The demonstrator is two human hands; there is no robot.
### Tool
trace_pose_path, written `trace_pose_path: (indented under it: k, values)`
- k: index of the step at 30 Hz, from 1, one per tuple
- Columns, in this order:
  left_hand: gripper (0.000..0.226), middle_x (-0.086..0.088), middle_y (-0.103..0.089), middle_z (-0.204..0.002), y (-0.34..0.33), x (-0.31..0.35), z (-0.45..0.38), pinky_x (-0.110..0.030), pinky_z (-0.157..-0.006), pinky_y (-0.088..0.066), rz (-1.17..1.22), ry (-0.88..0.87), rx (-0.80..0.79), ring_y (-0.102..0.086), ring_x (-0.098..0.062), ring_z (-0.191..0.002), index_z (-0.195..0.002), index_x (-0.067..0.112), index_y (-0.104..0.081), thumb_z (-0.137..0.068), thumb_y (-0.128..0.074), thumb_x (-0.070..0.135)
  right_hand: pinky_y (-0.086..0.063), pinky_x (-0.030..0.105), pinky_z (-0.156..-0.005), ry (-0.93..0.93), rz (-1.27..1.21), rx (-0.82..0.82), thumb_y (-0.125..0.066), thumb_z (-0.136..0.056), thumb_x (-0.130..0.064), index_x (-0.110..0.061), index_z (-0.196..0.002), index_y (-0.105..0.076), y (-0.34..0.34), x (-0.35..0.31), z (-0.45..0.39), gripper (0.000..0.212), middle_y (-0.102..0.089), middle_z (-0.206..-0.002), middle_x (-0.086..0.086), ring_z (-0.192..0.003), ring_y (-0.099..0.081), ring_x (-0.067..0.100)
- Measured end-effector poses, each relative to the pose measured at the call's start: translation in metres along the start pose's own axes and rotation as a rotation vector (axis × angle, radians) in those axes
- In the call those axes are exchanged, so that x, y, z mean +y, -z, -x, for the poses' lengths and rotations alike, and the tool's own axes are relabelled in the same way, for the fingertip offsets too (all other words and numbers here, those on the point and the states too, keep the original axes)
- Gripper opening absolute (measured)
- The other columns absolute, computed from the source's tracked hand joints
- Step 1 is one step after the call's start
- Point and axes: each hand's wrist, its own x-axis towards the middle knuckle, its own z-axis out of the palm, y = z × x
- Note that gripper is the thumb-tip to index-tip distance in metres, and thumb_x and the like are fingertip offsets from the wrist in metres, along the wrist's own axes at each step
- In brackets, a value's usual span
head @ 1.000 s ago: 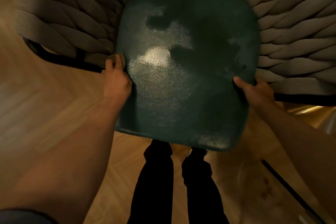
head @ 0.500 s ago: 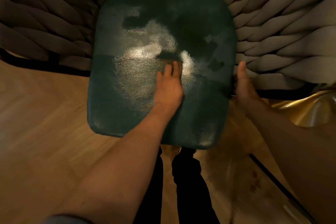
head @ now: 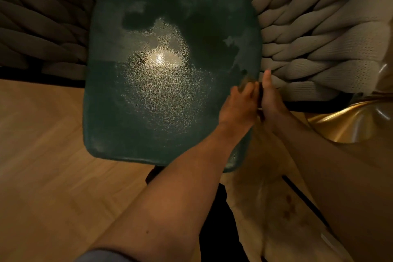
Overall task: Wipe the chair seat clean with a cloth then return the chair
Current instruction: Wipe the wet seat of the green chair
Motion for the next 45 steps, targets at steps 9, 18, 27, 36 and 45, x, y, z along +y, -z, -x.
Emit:
trace_pose_path:
  k: [9, 18, 27, 36, 45]
  values:
    - [0.052, -0.004, -0.044, -0.133, 0.026, -0.059, 0.008, -0.038, -0.078, -0.047, -0.209, -0.144, 0.045, -0.045, -0.033, -0.105, -0.150, 0.019, -0.030, -0.099, -0.039, 0.018, -0.047, 0.038, -0.098, 0.145, 0.480, 0.125, -0.046, -0.103, -0.054, -0.014, -0.136, -0.061, -0.002, 0.007, -0.016, 0.055, -0.063, -0.136, 0.013, -0.122, -0.059, 0.035]
    - [0.064, -0.006, -0.035, -0.142, 0.063, -0.147, 0.031, -0.040, -0.084, -0.050, -0.294, 0.051, 0.065, -0.042, -0.034, -0.108, -0.154, 0.017, -0.019, -0.094, -0.040, 0.006, -0.047, 0.033, -0.095, 0.152, 0.528, 0.220, -0.080, -0.078, -0.057, -0.016, -0.141, -0.052, -0.028, -0.003, -0.014, 0.080, -0.062, -0.139, 0.006, -0.126, -0.059, 0.030]
    - [0.067, -0.012, -0.037, -0.143, 0.093, -0.230, 0.061, -0.048, -0.083, -0.048, -0.276, 0.297, 0.118, -0.041, -0.042, -0.111, -0.153, 0.017, -0.025, -0.092, -0.041, -0.002, -0.048, 0.041, -0.104, 0.130, 0.589, 0.270, -0.085, -0.074, -0.054, -0.013, -0.141, -0.053, -0.041, -0.007, -0.015, 0.085, -0.059, -0.142, 0.011, -0.130, -0.056, 0.034]
    - [0.068, -0.028, -0.043, -0.134, 0.128, -0.311, 0.084, -0.049, -0.092, -0.036, -0.280, 0.422, 0.252, -0.045, -0.045, -0.110, -0.145, 0.001, -0.037, -0.079, -0.051, -0.005, -0.049, 0.047, -0.106, 0.063, 0.614, 0.295, -0.084, -0.065, -0.067, -0.017, -0.142, -0.049, -0.041, -0.007, -0.017, 0.098, -0.058, -0.143, 0.009, -0.130, -0.056, 0.036]
    - [0.067, -0.028, -0.038, -0.132, 0.131, -0.306, 0.062, -0.049, -0.097, -0.039, -0.100, 0.521, 0.322, -0.048, -0.052, -0.102, -0.147, 0.005, -0.035, -0.082, -0.050, 0.001, -0.048, 0.047, -0.107, 0.014, 0.514, 0.286, -0.088, -0.064, -0.062, -0.021, -0.145, -0.046, -0.042, -0.012, -0.008, 0.100, -0.057, -0.144, 0.007, -0.131, -0.055, 0.034]
